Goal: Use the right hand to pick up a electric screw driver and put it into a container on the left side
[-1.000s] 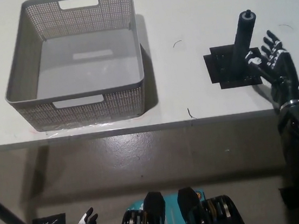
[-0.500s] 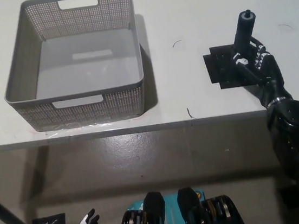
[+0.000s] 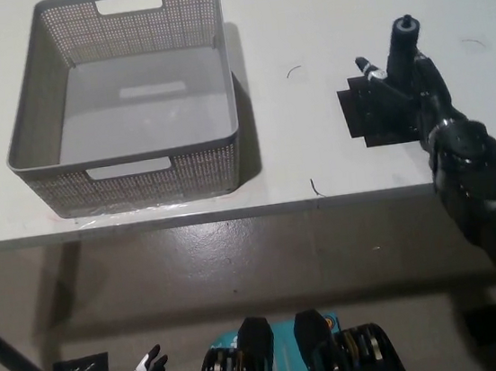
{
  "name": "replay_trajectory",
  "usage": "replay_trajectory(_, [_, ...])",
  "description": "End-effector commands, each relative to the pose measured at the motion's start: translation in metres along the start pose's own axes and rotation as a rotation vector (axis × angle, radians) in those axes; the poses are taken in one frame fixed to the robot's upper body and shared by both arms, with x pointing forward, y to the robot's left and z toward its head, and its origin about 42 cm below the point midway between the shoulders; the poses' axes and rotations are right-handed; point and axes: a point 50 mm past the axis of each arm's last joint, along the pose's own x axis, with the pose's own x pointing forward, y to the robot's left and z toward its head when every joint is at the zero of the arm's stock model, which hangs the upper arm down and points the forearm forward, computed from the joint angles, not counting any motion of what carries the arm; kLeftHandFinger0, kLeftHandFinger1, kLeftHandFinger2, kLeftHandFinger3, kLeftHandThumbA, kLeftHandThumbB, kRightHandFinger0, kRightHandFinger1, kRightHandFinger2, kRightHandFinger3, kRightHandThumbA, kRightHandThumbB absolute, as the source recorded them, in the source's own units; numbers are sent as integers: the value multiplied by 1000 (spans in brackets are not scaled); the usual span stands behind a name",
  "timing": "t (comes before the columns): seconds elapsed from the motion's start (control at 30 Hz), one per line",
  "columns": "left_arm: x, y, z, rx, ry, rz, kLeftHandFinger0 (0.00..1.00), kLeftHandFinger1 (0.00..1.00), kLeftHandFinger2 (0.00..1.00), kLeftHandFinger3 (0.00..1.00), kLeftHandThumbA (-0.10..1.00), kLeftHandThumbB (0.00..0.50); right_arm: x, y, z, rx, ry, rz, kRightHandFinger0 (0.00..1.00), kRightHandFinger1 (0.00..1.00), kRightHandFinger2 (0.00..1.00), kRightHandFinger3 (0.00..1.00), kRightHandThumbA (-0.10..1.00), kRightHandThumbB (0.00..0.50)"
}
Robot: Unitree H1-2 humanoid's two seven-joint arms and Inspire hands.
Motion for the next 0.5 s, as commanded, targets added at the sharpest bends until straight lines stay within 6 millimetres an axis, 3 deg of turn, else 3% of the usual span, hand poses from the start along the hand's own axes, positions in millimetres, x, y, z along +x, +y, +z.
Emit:
replay_trajectory(0.0, [3, 3, 12, 17, -59, -24, 1000, 1000, 1000, 1000, 1000, 161, 18, -5, 57, -95, -42, -176, 628, 703, 813, 906, 388, 440])
replay_trajectory(0.03, [4, 3, 12, 15, -61, -25, 1000, 1000, 1000, 1000, 1000, 167, 19, -5, 59, -116, -40, -197, 222, 274, 362, 313, 35, 306])
replay_trajectory(0.07, [4, 3, 13, 16, -61, -27, 1000, 1000, 1000, 1000, 1000, 171, 19, -6, 60, -137, -38, -199, 18, 118, 246, 138, -95, 280])
replay_trajectory(0.1, [4, 4, 14, 19, -62, -28, 1000, 1000, 1000, 1000, 1000, 174, 19, -7, 59, -141, -35, -198, 1, 39, 232, 113, -100, 241])
replay_trajectory(0.13, [5, 4, 14, 21, -64, -28, 1000, 1000, 1000, 1000, 1000, 175, 19, -6, 59, -139, -33, -197, 0, 29, 275, 140, -100, 228])
replay_trajectory(0.2, [10, 7, 17, 27, -73, -28, 1000, 1000, 1000, 1000, 1000, 177, 19, -4, 60, -135, -31, -209, 0, 116, 577, 421, -100, 206])
replay_trajectory(0.23, [12, 7, 18, 29, -76, -30, 1000, 1000, 1000, 1000, 1000, 178, 19, -3, 61, -133, -29, -214, 0, 161, 647, 487, -100, 201])
replay_trajectory(0.43, [15, 10, 19, 36, -91, -30, 1000, 1000, 1000, 1000, 1000, 159, 15, -1, 48, -116, -4, -228, 1, 344, 798, 711, -100, 161])
replay_trajectory(0.47, [14, 10, 19, 39, -90, -29, 1000, 1000, 1000, 1000, 1000, 161, 14, -2, 45, -115, -6, -234, 5, 360, 786, 708, -100, 165])
